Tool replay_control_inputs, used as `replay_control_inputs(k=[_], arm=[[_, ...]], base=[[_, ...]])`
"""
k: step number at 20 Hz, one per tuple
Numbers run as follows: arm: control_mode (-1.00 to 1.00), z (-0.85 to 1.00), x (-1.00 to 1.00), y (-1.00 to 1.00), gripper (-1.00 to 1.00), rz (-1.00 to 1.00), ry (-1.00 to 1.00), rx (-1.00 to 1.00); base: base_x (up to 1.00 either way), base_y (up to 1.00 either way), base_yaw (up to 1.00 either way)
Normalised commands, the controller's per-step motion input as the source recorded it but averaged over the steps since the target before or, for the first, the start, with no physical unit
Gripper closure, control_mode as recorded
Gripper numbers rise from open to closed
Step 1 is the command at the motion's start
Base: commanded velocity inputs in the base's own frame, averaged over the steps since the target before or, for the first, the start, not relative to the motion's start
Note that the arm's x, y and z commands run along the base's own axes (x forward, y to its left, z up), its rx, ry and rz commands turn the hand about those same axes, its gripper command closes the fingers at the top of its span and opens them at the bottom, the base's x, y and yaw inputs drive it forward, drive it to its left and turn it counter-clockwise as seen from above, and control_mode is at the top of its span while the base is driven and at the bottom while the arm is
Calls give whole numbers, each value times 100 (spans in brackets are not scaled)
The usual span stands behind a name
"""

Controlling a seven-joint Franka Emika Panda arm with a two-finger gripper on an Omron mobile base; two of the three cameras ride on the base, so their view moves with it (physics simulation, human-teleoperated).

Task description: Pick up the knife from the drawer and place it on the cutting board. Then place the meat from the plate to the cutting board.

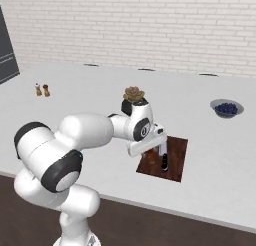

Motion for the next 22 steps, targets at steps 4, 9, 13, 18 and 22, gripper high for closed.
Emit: replay_control_inputs(k=[4, 9, 13, 18, 22], arm=[[-100, -27, 9, -2, 100, -2, 0, -1], [-100, -26, 21, 0, 100, -1, -2, 0], [-100, -25, 32, -1, 100, 0, -3, 0], [-100, -3, 9, -1, -100, 0, -2, 0], [-100, 1, -1, 0, -100, 0, -1, 0]], base=[[0, 0, 0], [0, 0, 0], [0, 0, 0], [0, 0, 0], [0, 0, 0]])
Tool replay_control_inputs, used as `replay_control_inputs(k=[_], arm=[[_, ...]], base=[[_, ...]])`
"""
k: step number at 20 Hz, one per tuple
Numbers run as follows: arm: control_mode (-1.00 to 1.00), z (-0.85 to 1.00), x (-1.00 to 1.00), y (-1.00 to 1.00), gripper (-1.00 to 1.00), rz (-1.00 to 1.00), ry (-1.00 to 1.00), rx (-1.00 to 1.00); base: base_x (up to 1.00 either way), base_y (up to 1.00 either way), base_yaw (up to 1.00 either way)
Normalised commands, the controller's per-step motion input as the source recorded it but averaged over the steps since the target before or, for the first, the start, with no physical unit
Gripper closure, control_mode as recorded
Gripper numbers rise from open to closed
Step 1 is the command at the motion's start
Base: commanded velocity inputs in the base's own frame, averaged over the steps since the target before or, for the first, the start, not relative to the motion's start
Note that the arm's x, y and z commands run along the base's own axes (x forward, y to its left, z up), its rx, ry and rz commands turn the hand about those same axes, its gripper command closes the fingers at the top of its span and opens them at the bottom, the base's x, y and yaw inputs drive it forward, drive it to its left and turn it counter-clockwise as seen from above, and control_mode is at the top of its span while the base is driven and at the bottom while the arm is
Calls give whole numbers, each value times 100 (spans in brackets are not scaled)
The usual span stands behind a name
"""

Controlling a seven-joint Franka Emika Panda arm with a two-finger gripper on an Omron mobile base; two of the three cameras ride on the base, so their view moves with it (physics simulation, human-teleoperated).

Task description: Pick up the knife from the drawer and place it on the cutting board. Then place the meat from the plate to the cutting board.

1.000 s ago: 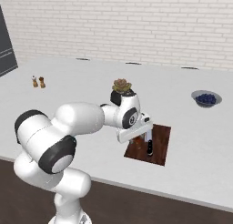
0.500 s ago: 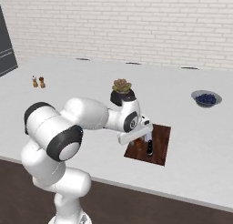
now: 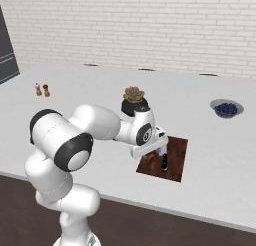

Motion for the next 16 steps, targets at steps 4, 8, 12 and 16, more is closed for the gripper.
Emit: replay_control_inputs(k=[4, 8, 12, 16], arm=[[-100, 22, -34, 0, -100, 0, -14, 1], [-100, 66, -93, 0, -100, 0, -48, 1], [-100, 96, -100, 0, -100, 0, -75, 0], [-100, 98, -100, 0, -100, 0, -86, 0]], base=[[0, 0, 0], [0, 0, 0], [0, 0, 0], [0, 0, 0]])
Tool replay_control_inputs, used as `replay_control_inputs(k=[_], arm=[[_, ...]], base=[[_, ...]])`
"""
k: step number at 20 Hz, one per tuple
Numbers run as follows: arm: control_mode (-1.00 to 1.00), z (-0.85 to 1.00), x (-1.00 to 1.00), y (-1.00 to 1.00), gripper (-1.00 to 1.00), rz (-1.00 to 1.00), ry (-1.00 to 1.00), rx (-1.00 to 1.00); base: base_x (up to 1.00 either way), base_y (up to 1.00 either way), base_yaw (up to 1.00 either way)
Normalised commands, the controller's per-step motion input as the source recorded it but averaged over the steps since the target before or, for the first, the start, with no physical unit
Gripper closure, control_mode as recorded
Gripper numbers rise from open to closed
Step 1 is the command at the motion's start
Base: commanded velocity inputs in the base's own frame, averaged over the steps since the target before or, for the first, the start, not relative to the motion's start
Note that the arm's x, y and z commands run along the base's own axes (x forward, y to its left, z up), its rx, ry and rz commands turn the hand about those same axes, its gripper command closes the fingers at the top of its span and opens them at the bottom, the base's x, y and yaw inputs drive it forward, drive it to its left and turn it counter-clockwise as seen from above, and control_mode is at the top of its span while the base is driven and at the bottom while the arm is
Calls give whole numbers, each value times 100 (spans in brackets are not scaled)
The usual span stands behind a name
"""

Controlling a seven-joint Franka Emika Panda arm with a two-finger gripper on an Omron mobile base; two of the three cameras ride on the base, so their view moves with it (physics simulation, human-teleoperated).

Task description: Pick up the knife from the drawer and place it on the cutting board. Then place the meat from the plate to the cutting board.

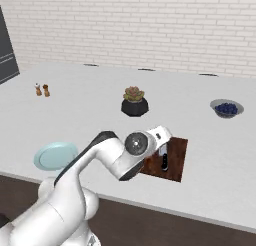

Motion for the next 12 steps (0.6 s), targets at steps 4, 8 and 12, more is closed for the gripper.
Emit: replay_control_inputs(k=[4, 8, 12], arm=[[-100, 89, -100, 0, -100, 0, -90, 0], [-100, 69, -100, 0, -100, 0, -98, 0], [-100, 51, -85, -18, -100, -5, -79, 8]], base=[[0, 0, 0], [0, 0, 0], [0, 0, 0]])
